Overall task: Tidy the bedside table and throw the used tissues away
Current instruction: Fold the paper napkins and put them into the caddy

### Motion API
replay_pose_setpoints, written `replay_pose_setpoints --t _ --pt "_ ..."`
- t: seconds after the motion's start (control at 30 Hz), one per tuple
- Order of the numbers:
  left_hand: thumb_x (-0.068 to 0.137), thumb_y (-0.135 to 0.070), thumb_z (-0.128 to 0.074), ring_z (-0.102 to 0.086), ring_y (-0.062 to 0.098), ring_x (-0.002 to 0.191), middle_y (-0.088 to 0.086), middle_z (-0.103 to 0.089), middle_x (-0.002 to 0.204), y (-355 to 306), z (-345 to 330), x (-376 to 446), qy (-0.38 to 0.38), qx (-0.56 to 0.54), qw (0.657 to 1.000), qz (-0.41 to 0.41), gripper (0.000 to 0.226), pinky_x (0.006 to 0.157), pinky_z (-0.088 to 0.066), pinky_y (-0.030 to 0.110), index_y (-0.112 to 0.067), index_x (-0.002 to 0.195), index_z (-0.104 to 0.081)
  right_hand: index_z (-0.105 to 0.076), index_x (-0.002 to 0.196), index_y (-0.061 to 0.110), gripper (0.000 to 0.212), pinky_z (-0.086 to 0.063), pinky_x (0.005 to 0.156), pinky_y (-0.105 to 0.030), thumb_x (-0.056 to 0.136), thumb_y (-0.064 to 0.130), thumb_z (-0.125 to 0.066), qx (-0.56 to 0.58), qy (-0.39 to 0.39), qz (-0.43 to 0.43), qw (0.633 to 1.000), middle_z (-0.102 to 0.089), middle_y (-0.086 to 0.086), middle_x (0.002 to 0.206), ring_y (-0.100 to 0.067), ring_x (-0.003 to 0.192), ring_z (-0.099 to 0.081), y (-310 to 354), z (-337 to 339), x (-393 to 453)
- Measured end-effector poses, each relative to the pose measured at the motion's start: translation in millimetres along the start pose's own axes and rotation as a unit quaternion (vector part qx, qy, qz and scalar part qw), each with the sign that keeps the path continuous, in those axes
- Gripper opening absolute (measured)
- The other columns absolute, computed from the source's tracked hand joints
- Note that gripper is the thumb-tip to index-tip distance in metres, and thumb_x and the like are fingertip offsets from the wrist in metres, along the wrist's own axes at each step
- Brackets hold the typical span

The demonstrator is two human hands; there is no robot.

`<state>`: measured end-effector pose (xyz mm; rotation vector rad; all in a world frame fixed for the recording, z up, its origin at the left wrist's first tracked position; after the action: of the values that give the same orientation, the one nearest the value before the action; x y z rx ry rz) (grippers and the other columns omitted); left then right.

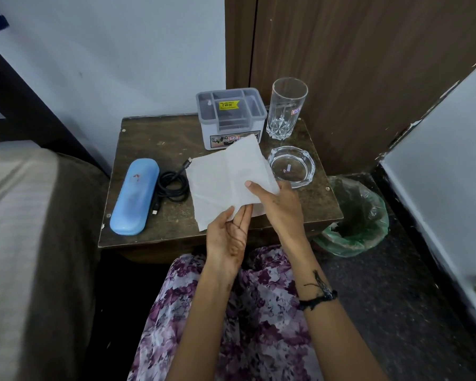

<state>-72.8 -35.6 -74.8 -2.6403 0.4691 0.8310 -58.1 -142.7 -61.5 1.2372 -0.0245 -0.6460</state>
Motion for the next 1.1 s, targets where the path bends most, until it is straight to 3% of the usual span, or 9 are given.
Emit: replay_pose_setpoints --t 0.13,0.33,0.43,0.53,0.63,0.77,0.93,1.03,1.1 --pt "0.091 -0.001 -0.043 -0.069 0.023 0.095 0.01 -0.07 0.104 -5 3 0 0.018 0.086 0.996 -0.019 0.031 0.086 -0.055 0.036 -0.013 0.118 -0.054 -0.049 0.119 0.009 0.047 -0.053 0.084 -0.028 0.079 0.016 -0.072 0.129 0.027 0.03 0.991 -0.064 0.004 0.102 -0.01 0.094 -0.062 2 2 1" --pt "0.093 -0.042 -0.044 -0.061 0.022 0.106 0.008 -0.062 0.119 -50 14 5 -0.038 0.197 0.978 -0.057 0.046 0.082 -0.053 0.035 -0.01 0.126 -0.051 -0.061 0.111 0.01 0.034 -0.05 0.065 -0.009 0.08 -0.002 -0.066 0.159 0.1 0.029 0.982 -0.067 0.008 0.092 0.0 0.082 -0.063 -4 14 11" --pt "0.092 -0.033 -0.051 -0.062 0.017 0.095 0.007 -0.062 0.112 -63 18 11 -0.084 0.375 0.921 -0.07 0.04 0.074 -0.051 0.028 -0.011 0.125 -0.049 -0.052 0.114 0.013 0.046 -0.051 0.065 -0.016 0.075 -0.004 -0.07 0.115 0.136 0.012 0.984 -0.062 0.006 0.094 -0.007 0.084 -0.06 -6 16 16" --pt "0.088 -0.014 -0.06 -0.061 0.021 0.1 0.006 -0.062 0.114 -65 12 16 -0.085 0.514 0.846 -0.111 0.033 0.082 -0.05 0.032 -0.008 0.119 -0.051 -0.049 0.113 0.02 0.05 -0.051 0.068 -0.023 0.074 0.003 -0.075 0.058 0.167 0.005 0.984 -0.061 0.006 0.098 -0.01 0.088 -0.06 -5 15 18" --pt "0.087 -0.006 -0.059 -0.058 0.022 0.098 0.002 -0.06 0.106 -61 1 15 -0.078 0.593 0.786 -0.155 0.031 0.079 -0.046 0.033 -0.009 0.117 -0.053 -0.06 0.109 0.016 0.034 -0.052 0.074 -0.025 0.078 0.018 -0.073 0.038 0.169 0.025 0.985 -0.068 0.006 0.098 -0.013 0.089 -0.065 -1 13 19" --pt "0.088 -0.008 -0.056 -0.058 0.015 0.089 -0.002 -0.06 0.102 -65 -22 2 -0.056 0.621 0.737 -0.262 0.03 0.066 -0.045 0.021 -0.01 0.118 -0.055 -0.065 0.105 0.009 0.021 -0.054 0.083 -0.029 0.084 0.007 -0.066 0.076 0.154 0.086 0.981 -0.07 -0.004 0.103 -0.017 0.093 -0.068 9 13 18" --pt "0.089 -0.013 -0.056 -0.058 -0.001 0.085 -0.016 -0.061 0.092 -73 -53 -17 0.023 0.606 0.706 -0.367 0.024 0.07 -0.048 0.015 -0.022 0.111 -0.058 -0.061 0.102 0.018 0.024 -0.053 0.083 -0.025 0.082 0.007 -0.067 0.068 0.142 0.158 0.975 -0.068 0.01 0.097 -0.009 0.095 -0.065 31 19 23" --pt "0.086 -0.012 -0.061 -0.06 0.006 0.092 -0.019 -0.061 0.091 -68 -50 -14 0.069 0.617 0.7 -0.351 0.028 0.086 -0.052 0.03 -0.04 0.088 -0.054 -0.059 0.104 0.014 0.03 -0.054 0.082 -0.027 0.078 0.007 -0.072 0.077 0.133 0.151 0.976 -0.068 0.004 0.098 -0.011 0.094 -0.065 28 15 27" --pt "0.082 -0.013 -0.067 -0.059 0.014 0.1 -0.018 -0.06 0.096 -62 -40 -6 0.077 0.627 0.706 -0.32 0.035 0.096 -0.048 0.041 -0.044 0.087 -0.05 -0.059 0.109 0.011 0.035 -0.054 0.078 -0.024 0.077 0.008 -0.073 0.081 0.131 0.141 0.978 -0.069 0.003 0.099 -0.009 0.093 -0.066 20 9 28"
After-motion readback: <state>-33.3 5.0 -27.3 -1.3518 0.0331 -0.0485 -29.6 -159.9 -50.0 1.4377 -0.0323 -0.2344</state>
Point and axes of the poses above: each hand's wrist, its own x-axis towards the middle knuckle, its own z-axis out of the back of the hand, y = z × x, the point moved 3 cm from there along x, towards the middle knuckle
